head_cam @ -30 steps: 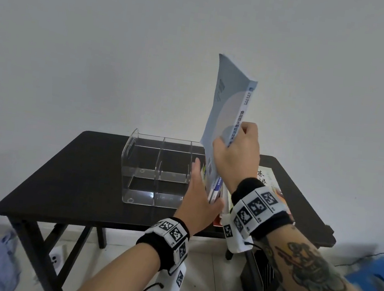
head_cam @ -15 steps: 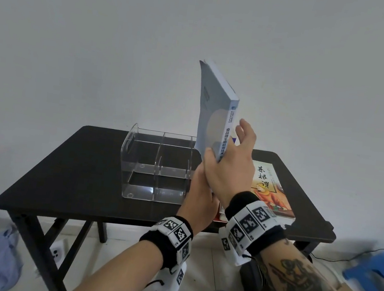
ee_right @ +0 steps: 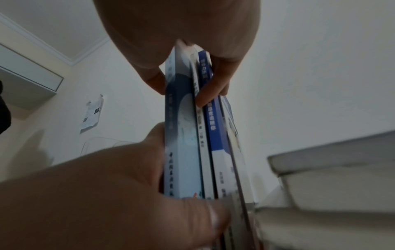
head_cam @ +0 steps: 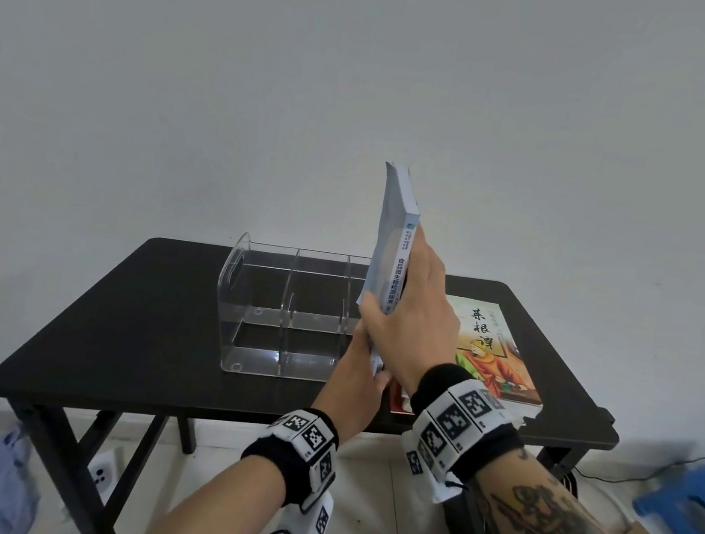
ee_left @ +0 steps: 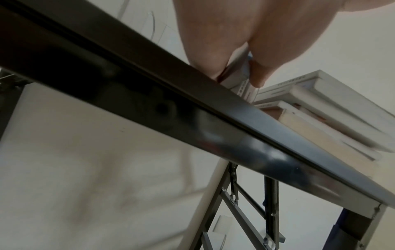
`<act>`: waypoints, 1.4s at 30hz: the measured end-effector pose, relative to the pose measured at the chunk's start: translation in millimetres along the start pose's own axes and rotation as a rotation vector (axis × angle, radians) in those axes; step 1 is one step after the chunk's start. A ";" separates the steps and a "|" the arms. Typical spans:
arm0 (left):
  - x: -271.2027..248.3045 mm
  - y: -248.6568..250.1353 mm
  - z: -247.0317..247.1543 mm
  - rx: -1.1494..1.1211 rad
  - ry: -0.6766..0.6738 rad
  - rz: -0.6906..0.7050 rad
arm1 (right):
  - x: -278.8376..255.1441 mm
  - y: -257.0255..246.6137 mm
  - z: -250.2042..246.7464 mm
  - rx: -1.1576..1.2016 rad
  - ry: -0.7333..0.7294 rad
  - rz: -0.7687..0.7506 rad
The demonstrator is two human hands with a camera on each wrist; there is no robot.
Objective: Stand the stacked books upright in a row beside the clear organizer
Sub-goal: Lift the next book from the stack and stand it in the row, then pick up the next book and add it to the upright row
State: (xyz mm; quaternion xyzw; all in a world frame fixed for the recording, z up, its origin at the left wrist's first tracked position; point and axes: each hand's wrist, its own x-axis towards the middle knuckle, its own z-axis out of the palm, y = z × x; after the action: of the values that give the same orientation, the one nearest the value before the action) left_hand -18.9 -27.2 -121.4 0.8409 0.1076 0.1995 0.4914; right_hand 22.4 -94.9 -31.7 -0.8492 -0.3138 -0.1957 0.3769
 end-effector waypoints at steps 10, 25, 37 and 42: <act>6.0 -5.2 2.2 0.078 -0.062 -0.107 | -1.0 0.2 -3.4 -0.013 0.007 0.007; 9.5 -12.9 7.5 0.025 -0.031 -0.033 | -1.7 28.3 -27.1 0.360 0.183 0.147; 9.9 -13.4 7.7 0.051 -0.003 -0.034 | 15.3 104.7 -24.3 -0.491 -0.432 0.661; 9.8 -12.9 5.9 0.054 -0.026 -0.050 | 19.4 123.1 -26.3 -0.434 -0.430 0.745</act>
State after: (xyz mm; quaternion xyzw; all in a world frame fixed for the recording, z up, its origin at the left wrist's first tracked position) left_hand -7.3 -21.8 -133.0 0.8535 0.1276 0.1731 0.4746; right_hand 117.8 -171.4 -67.6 -0.9841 -0.0111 0.0718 0.1621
